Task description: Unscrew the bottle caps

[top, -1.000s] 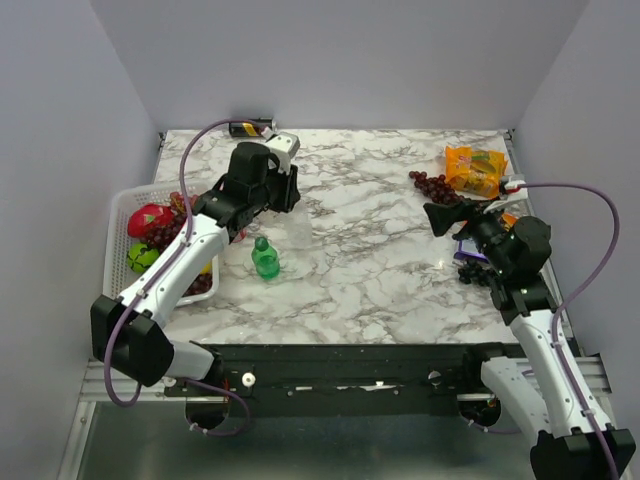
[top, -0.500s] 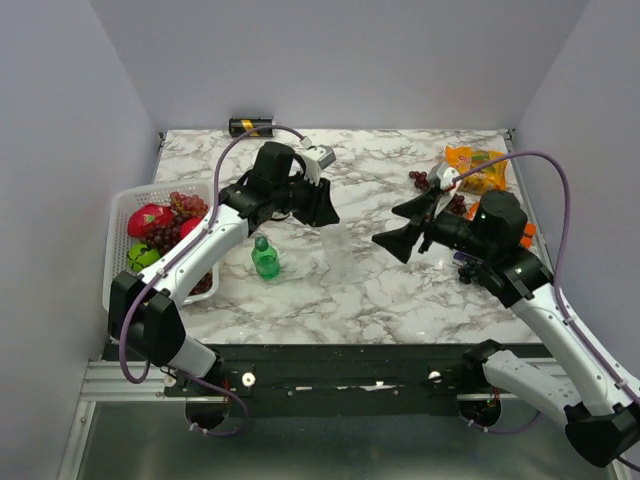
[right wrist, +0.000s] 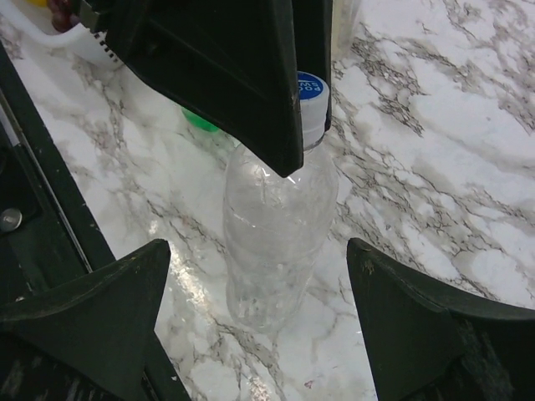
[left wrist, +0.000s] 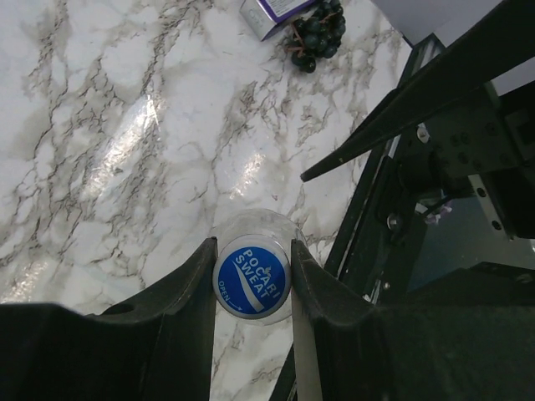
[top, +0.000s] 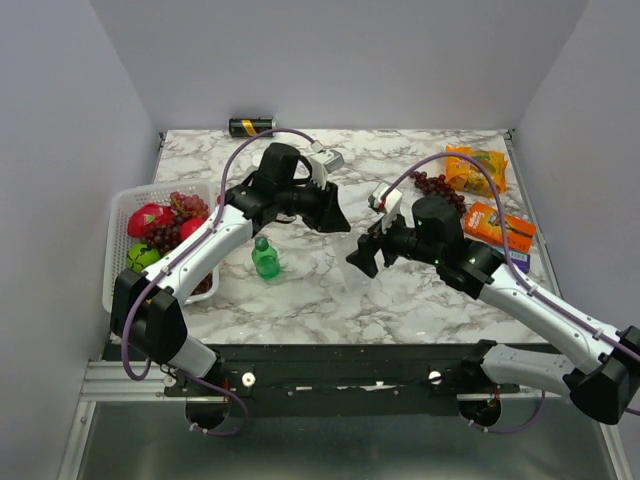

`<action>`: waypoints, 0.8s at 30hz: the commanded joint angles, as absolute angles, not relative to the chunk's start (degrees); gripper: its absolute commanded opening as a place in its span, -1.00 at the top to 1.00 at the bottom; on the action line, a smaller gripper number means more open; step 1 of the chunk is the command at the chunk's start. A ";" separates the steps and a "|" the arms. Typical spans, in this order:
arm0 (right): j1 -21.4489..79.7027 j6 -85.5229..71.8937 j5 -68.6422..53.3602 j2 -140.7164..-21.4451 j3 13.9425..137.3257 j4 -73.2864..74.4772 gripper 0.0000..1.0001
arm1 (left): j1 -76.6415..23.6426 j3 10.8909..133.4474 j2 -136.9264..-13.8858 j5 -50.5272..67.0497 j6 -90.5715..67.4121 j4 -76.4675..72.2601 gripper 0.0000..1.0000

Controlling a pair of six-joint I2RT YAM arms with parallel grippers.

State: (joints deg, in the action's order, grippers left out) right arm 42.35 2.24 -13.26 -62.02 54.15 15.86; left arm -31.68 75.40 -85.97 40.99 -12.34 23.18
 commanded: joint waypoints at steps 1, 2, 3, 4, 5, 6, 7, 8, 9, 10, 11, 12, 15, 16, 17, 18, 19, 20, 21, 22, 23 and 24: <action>43.15 3.08 -7.65 -63.63 53.18 12.22 -0.86 | -32.78 75.24 -86.22 46.93 -14.59 20.39 1.00; 43.15 3.08 -7.47 -64.59 53.09 11.78 -0.86 | -32.87 75.06 -86.13 47.46 -14.94 19.52 1.00; 43.33 3.08 -7.21 -65.03 53.00 11.08 -0.85 | -32.96 74.88 -86.05 48.24 -15.20 18.99 1.00; 43.42 3.25 -7.12 -65.47 53.00 10.81 -0.85 | -33.05 74.36 -85.96 48.60 -15.99 18.55 1.00; 43.50 3.34 -7.29 -65.83 52.74 10.38 -0.84 | -33.13 74.18 -85.78 48.86 -16.34 17.50 1.00; 43.51 3.34 -7.64 -66.44 52.65 9.59 -0.84 | -33.22 74.01 -85.87 49.48 -16.70 17.23 1.00; 43.59 3.25 -9.13 -66.79 52.56 9.23 -0.82 | -33.31 73.83 -85.78 49.83 -17.13 16.88 1.00; 43.59 3.16 -9.92 -67.14 52.47 8.79 -0.80 | -33.40 73.65 -85.78 50.09 -17.49 16.09 1.00; 43.68 2.90 -10.45 -67.76 52.38 8.09 -0.76 | -33.66 73.48 -85.69 50.18 -17.58 15.82 1.00; 43.86 2.64 -11.59 -67.94 52.38 8.00 -0.65 | -33.75 73.30 -85.69 50.10 -17.75 15.56 1.00; 43.86 2.55 -12.21 -68.03 52.38 7.74 -0.56 | -33.84 73.21 -85.61 50.01 -17.75 15.47 1.00; 43.86 2.37 -12.74 -68.11 52.21 7.39 -0.42 | -33.92 73.13 -85.43 49.92 -17.75 15.21 1.00; 43.86 1.85 -14.76 -68.03 52.03 6.86 0.00 | -34.10 72.60 -84.99 49.13 -17.67 14.42 1.00; 43.86 1.76 -15.64 -67.68 51.86 6.51 0.16 | -34.10 72.25 -84.90 48.87 -17.49 14.15 1.00; 43.86 1.67 -15.99 -67.41 51.68 6.33 0.21 | -34.10 72.25 -84.47 48.08 -17.40 13.98 0.99; 43.86 1.41 -16.26 -67.24 51.59 5.81 0.27 | -34.10 72.07 -84.11 47.55 -16.97 13.89 0.88; 43.86 1.23 -16.69 -67.06 51.24 5.63 0.42 | -34.10 71.64 -83.76 46.77 -16.96 13.71 0.44; 43.86 0.97 -16.79 -66.54 51.24 5.45 0.49 | -34.10 71.37 -82.98 45.02 -16.88 13.19 0.14; 43.86 0.62 -16.79 -66.27 51.07 5.19 0.54 | -34.10 71.11 -82.53 43.96 -16.61 13.01 -0.13; 43.86 0.35 -17.05 -66.10 51.06 5.19 0.58 | -34.10 70.76 -82.09 42.64 -16.44 13.01 -0.68; 43.86 0.26 -17.22 -65.57 51.06 5.19 0.58 | -34.10 70.49 -81.22 41.50 -16.44 12.75 -0.98; 43.86 0.09 -17.40 -65.31 50.98 5.01 0.58 | -34.10 70.23 -80.69 38.35 -16.35 12.74 -0.97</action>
